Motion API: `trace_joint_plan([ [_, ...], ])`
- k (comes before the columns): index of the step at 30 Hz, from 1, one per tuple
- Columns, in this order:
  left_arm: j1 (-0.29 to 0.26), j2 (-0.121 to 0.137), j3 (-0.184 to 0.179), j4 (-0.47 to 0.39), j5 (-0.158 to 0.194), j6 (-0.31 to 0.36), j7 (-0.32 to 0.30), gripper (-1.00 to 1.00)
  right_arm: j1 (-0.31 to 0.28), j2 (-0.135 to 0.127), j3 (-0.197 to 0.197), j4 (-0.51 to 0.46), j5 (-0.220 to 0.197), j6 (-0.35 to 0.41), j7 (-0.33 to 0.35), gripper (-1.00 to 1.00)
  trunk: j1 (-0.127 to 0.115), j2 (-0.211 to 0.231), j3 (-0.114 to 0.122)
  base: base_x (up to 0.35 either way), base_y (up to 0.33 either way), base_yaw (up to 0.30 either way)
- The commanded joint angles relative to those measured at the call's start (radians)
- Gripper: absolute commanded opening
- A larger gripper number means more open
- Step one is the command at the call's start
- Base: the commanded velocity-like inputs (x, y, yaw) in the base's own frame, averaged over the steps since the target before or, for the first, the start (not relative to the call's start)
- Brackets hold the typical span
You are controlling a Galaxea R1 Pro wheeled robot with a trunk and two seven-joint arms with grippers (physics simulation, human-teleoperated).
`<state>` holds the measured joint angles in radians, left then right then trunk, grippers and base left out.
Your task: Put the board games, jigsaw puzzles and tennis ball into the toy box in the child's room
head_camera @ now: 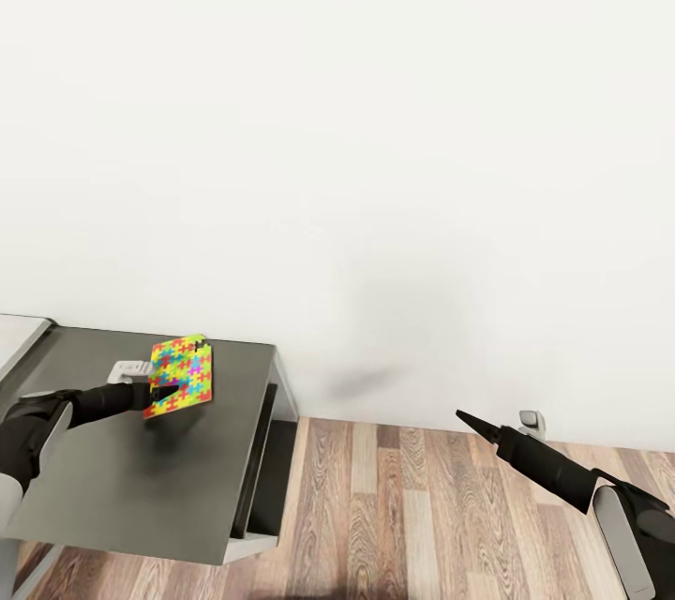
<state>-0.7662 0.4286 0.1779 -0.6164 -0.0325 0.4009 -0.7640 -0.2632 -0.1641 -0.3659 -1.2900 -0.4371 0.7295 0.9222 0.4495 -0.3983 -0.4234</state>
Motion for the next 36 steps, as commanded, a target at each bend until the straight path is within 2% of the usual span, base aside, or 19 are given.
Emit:
trace_joint_plan([
  [1,-0.001,0.0,0.005,-0.001,-0.003,0.008,-0.006,1.0,-0.001,0.0,-0.001,0.0,-0.003,0.006,0.001,1.0,0.001,-0.002,-0.002,0.0,0.0,0.0],
  [12,-0.001,0.012,0.005,-0.001,-0.002,0.007,-0.006,1.0,-0.001,0.0,-0.001,0.0,-0.003,0.006,0.001,1.0,0.001,-0.002,-0.001,0.0,0.0,0.0],
  [20,-0.002,0.03,0.011,-0.001,0.003,0.017,0.001,1.0,-0.001,0.0,-0.001,0.0,-0.003,0.005,0.001,1.0,0.001,-0.002,-0.001,0.0,0.0,0.0],
  [30,-0.003,0.034,0.04,0.0,0.003,0.028,0.01,1.0,-0.001,0.001,-0.001,0.0,-0.003,0.005,0.001,1.0,0.001,-0.002,-0.001,0.0,0.0,0.0],
  [36,-0.011,0.035,0.044,0.0,0.005,0.064,0.011,1.0,-0.001,0.001,-0.001,0.0,-0.003,0.005,0.001,1.0,0.001,-0.002,-0.001,0.0,0.0,0.0],
])
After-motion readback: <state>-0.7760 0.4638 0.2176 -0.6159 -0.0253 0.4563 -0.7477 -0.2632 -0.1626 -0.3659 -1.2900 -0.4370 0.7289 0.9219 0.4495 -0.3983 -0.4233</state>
